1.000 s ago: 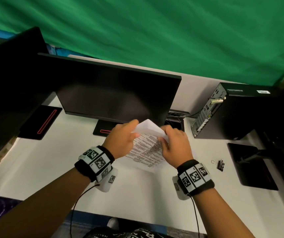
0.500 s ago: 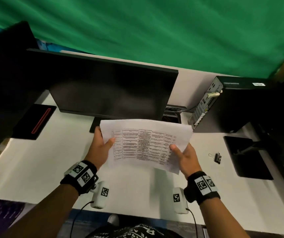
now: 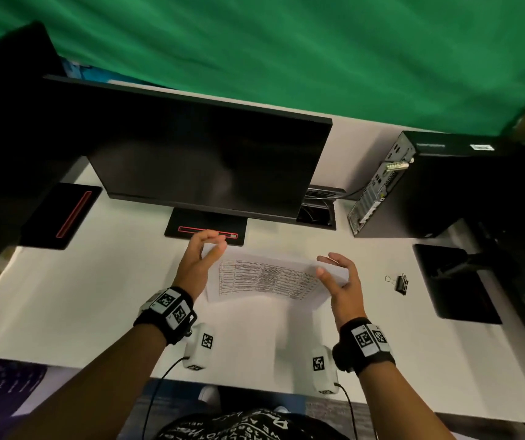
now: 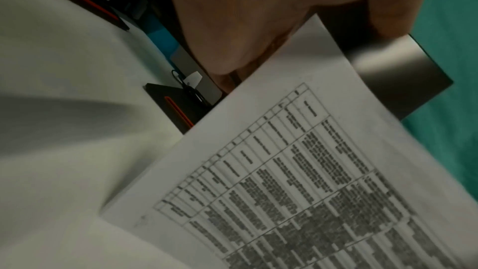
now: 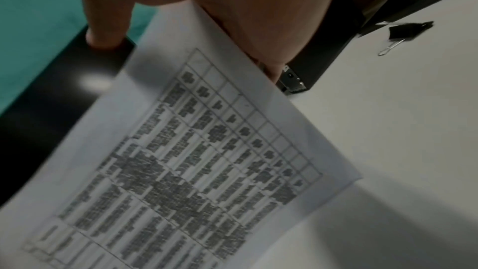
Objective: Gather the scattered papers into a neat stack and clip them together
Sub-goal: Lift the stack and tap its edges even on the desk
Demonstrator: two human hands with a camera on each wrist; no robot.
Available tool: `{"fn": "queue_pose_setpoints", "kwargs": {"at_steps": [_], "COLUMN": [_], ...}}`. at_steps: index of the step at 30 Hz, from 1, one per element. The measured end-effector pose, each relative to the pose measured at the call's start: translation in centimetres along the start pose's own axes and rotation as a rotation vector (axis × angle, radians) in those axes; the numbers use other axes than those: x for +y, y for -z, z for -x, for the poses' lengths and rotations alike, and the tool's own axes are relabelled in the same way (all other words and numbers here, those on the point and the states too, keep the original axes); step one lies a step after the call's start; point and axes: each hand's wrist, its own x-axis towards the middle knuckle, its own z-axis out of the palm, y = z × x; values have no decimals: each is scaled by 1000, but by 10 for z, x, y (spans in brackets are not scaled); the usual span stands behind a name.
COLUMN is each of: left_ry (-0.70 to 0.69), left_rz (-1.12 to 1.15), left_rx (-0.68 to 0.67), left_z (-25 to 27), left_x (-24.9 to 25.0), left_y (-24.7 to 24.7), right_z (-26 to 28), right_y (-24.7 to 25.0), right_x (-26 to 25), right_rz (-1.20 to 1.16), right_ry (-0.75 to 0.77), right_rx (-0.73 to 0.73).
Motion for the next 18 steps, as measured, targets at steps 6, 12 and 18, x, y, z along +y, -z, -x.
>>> {"fn": "queue_pose_setpoints", "kwargs": {"at_steps": [6,12,18], "left_ry": [56,19,19], "left_rz": [-75,-36,-43], "left_rx": [163,161,149], "left_z": [-14,-13,-12], "left_x": [-1,1,1], "left_y": [-14,-15,-14], "right_z": [-9,-13,-15], "right_y": [-13,-11,-11], "right_x": [-8,-7,-9], "right_rz": [9,15,20], "right_ry": [-14,3,-4], "right_rx": [178,181,163]}}
